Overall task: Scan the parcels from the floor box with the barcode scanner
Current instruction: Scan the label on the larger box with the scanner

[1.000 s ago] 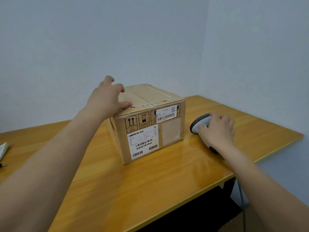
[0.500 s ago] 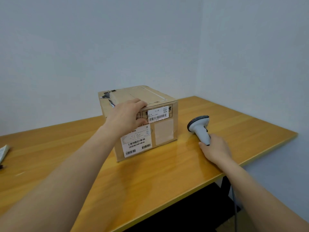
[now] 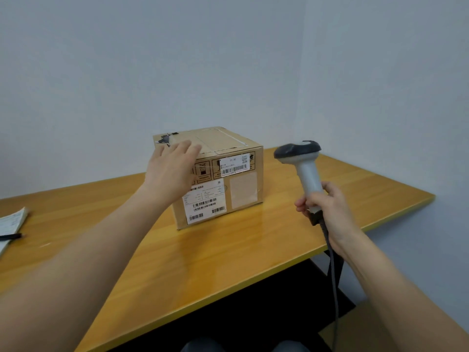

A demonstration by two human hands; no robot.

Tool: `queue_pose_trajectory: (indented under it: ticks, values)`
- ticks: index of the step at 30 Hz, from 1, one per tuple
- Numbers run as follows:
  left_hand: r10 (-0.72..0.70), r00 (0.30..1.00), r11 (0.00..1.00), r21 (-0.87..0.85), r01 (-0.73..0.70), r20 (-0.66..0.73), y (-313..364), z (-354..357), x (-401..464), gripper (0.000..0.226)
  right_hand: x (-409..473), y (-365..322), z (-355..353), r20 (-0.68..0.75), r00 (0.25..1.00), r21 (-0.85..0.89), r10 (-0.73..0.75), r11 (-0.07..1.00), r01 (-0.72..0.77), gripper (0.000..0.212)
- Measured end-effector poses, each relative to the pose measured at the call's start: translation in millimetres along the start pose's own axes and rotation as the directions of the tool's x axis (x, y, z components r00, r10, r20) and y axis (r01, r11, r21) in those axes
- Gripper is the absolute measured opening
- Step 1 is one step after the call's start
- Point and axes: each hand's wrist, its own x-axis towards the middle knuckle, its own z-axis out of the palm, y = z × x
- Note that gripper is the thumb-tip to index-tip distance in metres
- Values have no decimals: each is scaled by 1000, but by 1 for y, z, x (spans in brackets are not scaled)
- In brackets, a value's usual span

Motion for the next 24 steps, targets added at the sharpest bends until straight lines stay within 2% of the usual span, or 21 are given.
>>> queue_pose_trajectory:
  ticks: [3,6,8,11,14,17,21,24]
  values:
    - [-142,989,988,-58,140,-27,-2,-5,-8,54,-14,-5,7,24,997,66,-76,995,74,24]
    - [-232,972,963,-147,226,-27,-4,-11,-16,35,-23,-12,11,80,997,65,-10,998,4,13]
    - [-254,967,927,-289,238,-19,-8,-10,-20,28,-33,-16,11,141,989,104,31,994,-46,11]
    - [-284,958,826,-496,266,40,-16,-8,-28,40,-50,-18,12,135,991,214,0,976,-29,10]
    - [-284,953,756,-585,292,108,-14,-12,-40,54,-60,-19,13,136,990,244,32,968,-65,13]
    - [-244,958,759,-585,287,153,-5,-19,-52,66,-68,-20,14,166,981,155,103,979,-129,14]
    - [-224,955,734,-611,296,193,-4,-20,-60,74,-83,-13,14,173,973,-58,154,988,-147,28]
    - [-221,947,674,-666,321,233,-10,-20,-61,77,-95,-10,17,214,963,-124,161,983,-136,29]
